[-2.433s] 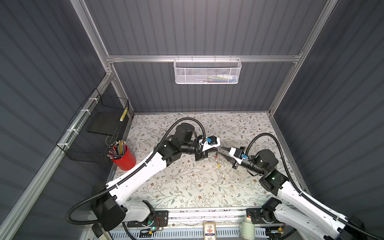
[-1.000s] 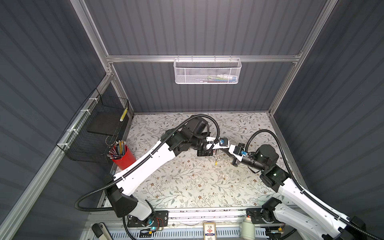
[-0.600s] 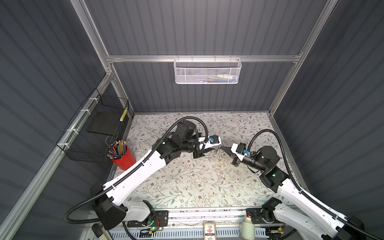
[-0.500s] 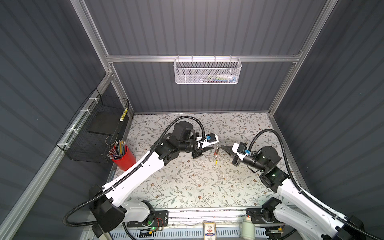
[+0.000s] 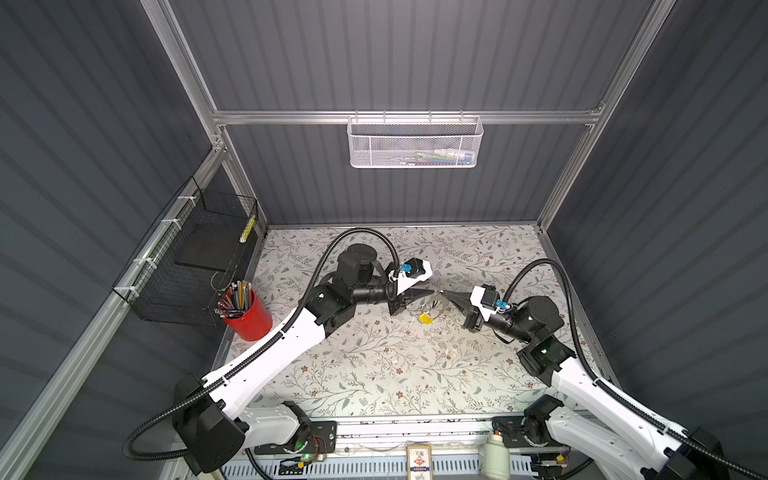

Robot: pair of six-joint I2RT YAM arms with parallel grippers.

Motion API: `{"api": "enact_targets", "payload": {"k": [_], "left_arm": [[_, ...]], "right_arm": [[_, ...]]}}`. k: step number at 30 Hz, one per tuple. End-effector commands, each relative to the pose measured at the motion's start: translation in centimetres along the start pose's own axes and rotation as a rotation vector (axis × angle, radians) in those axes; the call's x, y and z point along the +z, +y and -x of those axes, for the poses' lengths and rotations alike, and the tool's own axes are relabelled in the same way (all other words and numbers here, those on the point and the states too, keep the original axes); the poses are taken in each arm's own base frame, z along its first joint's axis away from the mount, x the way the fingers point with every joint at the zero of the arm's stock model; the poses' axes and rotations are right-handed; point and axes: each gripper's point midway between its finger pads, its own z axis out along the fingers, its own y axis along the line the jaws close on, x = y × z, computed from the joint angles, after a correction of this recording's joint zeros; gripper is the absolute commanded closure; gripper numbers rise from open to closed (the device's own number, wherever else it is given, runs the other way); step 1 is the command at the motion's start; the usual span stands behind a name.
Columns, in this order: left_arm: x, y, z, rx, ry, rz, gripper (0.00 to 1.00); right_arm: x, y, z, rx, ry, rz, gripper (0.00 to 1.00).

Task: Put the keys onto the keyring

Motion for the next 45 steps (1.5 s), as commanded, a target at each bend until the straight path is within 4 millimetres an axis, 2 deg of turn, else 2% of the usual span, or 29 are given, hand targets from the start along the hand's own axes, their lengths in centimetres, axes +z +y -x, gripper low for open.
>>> {"api": "enact_targets", "payload": {"k": [1, 22, 32, 34, 37, 39, 40, 45], "left_arm": [[-0.4, -0.7, 1.3, -0.006, -0.064, -0.039, 0.73], [1.1, -1.4, 1.3, 0.005, -0.089, -0.149, 0.76], [1.1, -1.5, 2.0, 0.031, -0.108, -0.174, 1.0], [1.1, -1.5, 2.2, 0.038, -0.107, -0.176, 1.0], [1.0, -1.5, 2.2, 0.044, -0.09, -0.178, 1.0], [0.9, -1.3, 2.0, 0.051, -0.054, -0.171, 1.0], [0.9, -1.2, 1.6, 0.062, -0.017, -0.169, 1.0], [0.5, -0.6, 0.7, 0.131, 0.137, -0.151, 1.0]], "right_arm": [[-0.1, 0.1, 1.5, -0.014, -0.065, 0.012, 1.0], [-0.2, 0.6, 2.5, -0.009, -0.099, 0.054, 1.0], [-0.2, 0.9, 2.1, 0.004, -0.095, 0.068, 1.0], [-0.1, 0.8, 1.8, 0.014, -0.087, 0.063, 1.0], [-0.2, 0.4, 1.4, 0.019, -0.071, 0.037, 0.92], [-0.4, -0.2, 0.9, 0.008, -0.043, -0.004, 0.77], [-0.6, -0.5, 0.7, -0.002, -0.026, -0.027, 0.74], [-1.9, -1.6, 0.6, -0.061, 0.064, -0.083, 0.71]]}}
